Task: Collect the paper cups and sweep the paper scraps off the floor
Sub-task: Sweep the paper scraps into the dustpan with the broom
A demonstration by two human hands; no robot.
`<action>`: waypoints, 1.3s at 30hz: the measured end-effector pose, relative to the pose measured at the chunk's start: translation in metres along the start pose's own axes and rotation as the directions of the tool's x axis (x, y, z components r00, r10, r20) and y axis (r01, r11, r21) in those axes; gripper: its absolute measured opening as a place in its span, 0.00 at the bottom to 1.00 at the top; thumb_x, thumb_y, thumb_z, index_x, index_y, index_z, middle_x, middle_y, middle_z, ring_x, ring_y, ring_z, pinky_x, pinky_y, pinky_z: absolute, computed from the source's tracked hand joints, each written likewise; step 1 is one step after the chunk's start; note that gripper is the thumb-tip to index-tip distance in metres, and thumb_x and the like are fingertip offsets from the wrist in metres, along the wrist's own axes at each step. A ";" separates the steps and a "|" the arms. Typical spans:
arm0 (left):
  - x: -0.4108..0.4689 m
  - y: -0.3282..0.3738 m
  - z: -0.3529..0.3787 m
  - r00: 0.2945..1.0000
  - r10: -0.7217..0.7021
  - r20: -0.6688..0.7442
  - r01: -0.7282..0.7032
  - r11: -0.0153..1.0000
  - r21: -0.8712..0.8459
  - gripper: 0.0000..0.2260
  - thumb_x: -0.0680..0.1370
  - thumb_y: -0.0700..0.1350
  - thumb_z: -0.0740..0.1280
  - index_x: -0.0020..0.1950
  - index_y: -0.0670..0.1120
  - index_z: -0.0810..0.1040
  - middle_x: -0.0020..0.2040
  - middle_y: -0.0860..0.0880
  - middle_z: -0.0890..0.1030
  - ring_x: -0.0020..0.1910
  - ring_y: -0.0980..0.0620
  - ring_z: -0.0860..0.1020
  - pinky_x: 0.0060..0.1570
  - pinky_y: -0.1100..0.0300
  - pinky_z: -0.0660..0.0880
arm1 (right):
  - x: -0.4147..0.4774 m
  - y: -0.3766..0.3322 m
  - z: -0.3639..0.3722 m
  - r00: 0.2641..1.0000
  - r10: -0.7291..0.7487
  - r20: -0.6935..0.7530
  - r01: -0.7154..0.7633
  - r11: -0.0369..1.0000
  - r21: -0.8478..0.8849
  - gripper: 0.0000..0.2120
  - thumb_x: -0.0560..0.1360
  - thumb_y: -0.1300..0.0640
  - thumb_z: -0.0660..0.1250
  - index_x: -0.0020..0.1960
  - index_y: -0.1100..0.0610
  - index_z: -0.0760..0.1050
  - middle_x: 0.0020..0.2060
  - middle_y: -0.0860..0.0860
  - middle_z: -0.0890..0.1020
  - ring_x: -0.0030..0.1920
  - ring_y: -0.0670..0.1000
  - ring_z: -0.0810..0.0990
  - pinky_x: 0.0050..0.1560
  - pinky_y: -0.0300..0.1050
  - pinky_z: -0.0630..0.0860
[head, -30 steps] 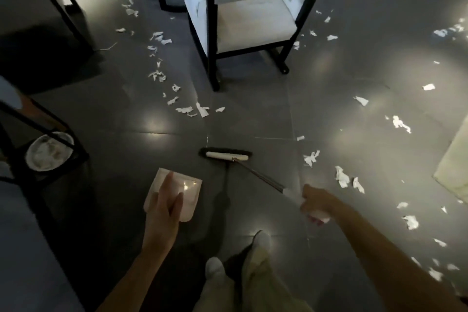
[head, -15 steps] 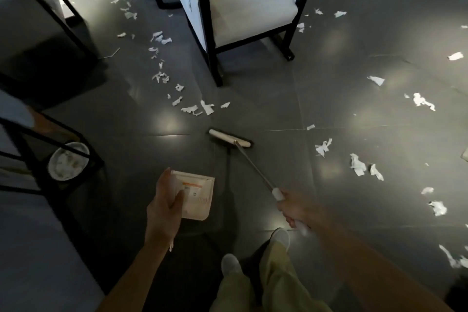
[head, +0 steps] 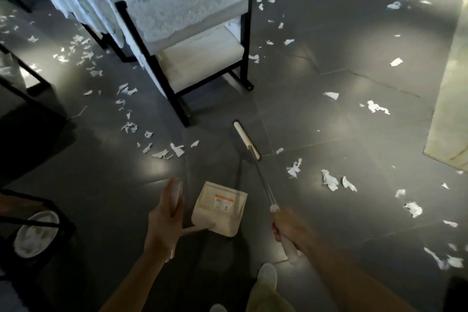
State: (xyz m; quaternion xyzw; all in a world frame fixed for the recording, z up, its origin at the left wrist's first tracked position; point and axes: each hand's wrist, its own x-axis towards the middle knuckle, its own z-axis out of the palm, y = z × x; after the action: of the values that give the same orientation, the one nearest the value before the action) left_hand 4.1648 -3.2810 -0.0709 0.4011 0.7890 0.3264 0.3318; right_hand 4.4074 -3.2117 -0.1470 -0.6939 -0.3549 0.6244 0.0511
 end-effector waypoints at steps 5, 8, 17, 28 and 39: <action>0.031 0.067 0.053 0.982 0.171 0.077 -0.174 0.984 0.041 0.24 0.81 0.45 0.59 0.74 0.61 0.55 0.57 0.39 0.78 0.48 0.42 0.80 0.48 0.46 0.78 | 0.014 -0.014 -0.068 0.980 -0.148 -0.129 0.138 0.987 -0.083 0.05 0.76 0.62 0.59 0.41 0.61 0.70 0.28 0.57 0.75 0.22 0.51 0.72 0.27 0.44 0.73; 0.055 0.105 0.090 0.961 0.259 0.101 -0.265 0.962 0.061 0.25 0.81 0.44 0.60 0.74 0.61 0.54 0.61 0.38 0.77 0.52 0.40 0.79 0.50 0.50 0.76 | 0.015 -0.037 -0.116 0.950 -0.243 -0.195 0.227 0.969 -0.101 0.05 0.73 0.67 0.58 0.45 0.59 0.70 0.30 0.57 0.75 0.20 0.50 0.72 0.23 0.42 0.71; 0.143 0.231 0.189 0.944 0.275 0.183 -0.276 0.961 -0.019 0.25 0.81 0.46 0.60 0.73 0.64 0.57 0.65 0.42 0.75 0.53 0.38 0.79 0.54 0.46 0.77 | 0.041 -0.129 -0.250 0.918 -0.241 -0.316 0.258 0.966 0.013 0.08 0.74 0.69 0.58 0.51 0.61 0.70 0.27 0.56 0.74 0.22 0.52 0.70 0.24 0.41 0.69; 0.321 0.391 0.312 0.895 0.325 0.304 -0.298 0.945 -0.133 0.30 0.79 0.41 0.62 0.73 0.66 0.57 0.64 0.48 0.73 0.43 0.44 0.80 0.44 0.52 0.80 | 0.137 -0.267 -0.418 0.901 -0.151 -0.407 0.239 0.955 0.177 0.05 0.75 0.70 0.58 0.49 0.63 0.70 0.28 0.56 0.71 0.24 0.51 0.67 0.20 0.35 0.65; 0.530 0.561 0.454 0.896 0.288 0.338 -0.269 0.958 -0.101 0.30 0.77 0.39 0.62 0.73 0.64 0.59 0.46 0.45 0.76 0.31 0.48 0.76 0.28 0.57 0.74 | 0.300 -0.414 -0.618 0.906 -0.180 -0.383 0.283 0.931 0.230 0.05 0.76 0.68 0.60 0.45 0.60 0.70 0.27 0.55 0.71 0.24 0.50 0.68 0.20 0.35 0.66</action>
State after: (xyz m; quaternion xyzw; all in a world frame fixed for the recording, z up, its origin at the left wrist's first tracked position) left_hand 4.5122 -2.4565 -0.0284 0.5526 0.6432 0.3146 0.4265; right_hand 4.7782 -2.5072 -0.0509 -0.7334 -0.3282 0.5217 0.2866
